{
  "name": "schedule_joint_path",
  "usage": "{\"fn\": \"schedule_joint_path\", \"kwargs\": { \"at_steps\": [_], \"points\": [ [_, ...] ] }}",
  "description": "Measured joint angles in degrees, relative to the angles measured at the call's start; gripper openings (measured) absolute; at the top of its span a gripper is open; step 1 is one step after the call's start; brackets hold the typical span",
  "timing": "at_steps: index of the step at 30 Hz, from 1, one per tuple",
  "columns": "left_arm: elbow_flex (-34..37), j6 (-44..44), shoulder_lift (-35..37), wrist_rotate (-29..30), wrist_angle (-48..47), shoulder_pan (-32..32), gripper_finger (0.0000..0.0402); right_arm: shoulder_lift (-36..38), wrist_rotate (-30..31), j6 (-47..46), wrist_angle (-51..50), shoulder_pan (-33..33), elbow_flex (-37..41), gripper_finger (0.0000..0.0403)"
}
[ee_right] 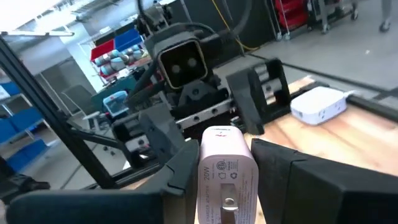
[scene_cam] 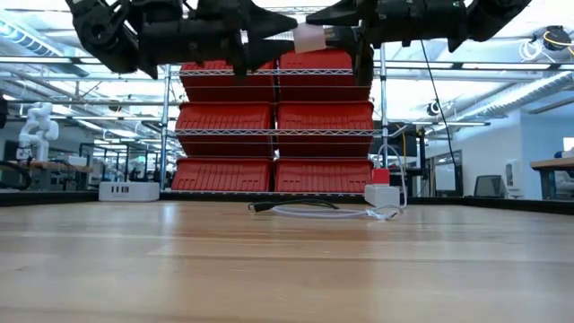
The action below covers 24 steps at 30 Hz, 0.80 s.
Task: Insert USB
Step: Insert the orange charger adapter into the left outlet extension
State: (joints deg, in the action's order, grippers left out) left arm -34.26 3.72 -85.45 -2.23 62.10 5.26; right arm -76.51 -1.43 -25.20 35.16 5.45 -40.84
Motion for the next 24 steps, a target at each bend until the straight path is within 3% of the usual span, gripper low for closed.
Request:
{"fn": "schedule_joint_path", "kwargs": {
  "at_steps": [7,16,20,24],
  "points": [
    [-0.2,9.0,-5.1,-1.0,8.4,0.0,0.0245,0.0,0.1,3.1,0.7,0.0,0.0,0.0091],
    [-4.9,9.5,-6.1,-2.7,3.6,0.0,0.0241,0.0,0.3,3.7,0.7,0.0,0.0,0.0091],
    [-7.7,9.4,-6.1,-3.1,-2.9,0.1,0.021,0.0,1.1,3.9,0.3,-0.1,0.0,0.0091],
    [-9.3,8.8,-6.0,-3.4,-6.7,0.1,0.0156,0.1,1.1,5.3,0.5,-0.1,0.1,0.0091]
  ]
}}
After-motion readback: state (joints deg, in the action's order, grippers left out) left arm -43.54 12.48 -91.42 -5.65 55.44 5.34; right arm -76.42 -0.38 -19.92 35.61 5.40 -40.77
